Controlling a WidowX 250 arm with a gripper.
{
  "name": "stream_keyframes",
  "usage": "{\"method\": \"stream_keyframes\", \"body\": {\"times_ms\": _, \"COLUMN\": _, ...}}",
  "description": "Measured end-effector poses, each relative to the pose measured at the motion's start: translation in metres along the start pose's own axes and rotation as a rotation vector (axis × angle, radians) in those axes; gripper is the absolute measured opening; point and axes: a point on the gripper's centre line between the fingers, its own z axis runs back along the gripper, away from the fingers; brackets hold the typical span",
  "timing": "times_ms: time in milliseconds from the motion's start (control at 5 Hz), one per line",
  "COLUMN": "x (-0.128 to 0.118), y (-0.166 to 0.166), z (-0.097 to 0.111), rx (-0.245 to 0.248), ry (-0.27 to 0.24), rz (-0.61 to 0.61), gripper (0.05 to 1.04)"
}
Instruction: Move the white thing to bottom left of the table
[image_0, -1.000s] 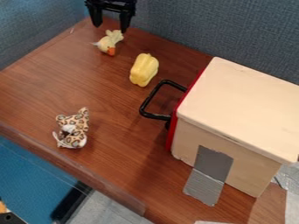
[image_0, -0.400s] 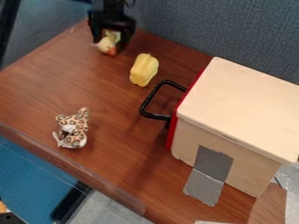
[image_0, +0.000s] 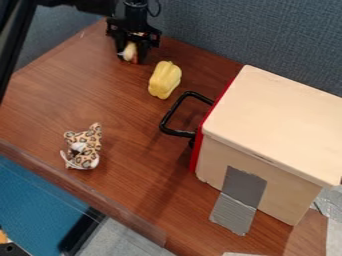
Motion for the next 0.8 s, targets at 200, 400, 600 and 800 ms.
{"method": "stream_keyframes", "body": {"times_ms": 200, "x": -0.03, "y": -0.004, "z": 0.022, "rx": -0.036, "ry": -0.023, "rz": -0.028, "gripper": 0.46}}
{"method": "stream_keyframes", "body": {"times_ms": 400, "x": -0.07, "y": 0.0, "z": 0.059, "rx": -0.084, "ry": -0.089, "rz": -0.041, "gripper": 0.46}}
{"method": "stream_keyframes", "body": {"times_ms": 600, "x": -0.122, "y": 0.006, "z": 0.065, "rx": -0.127, "ry": -0.091, "rz": -0.066, "gripper": 0.459}}
{"method": "stream_keyframes", "body": {"times_ms": 800, "x": -0.169, "y": 0.019, "z": 0.063, "rx": -0.146, "ry": -0.075, "rz": -0.086, "gripper": 0.457}}
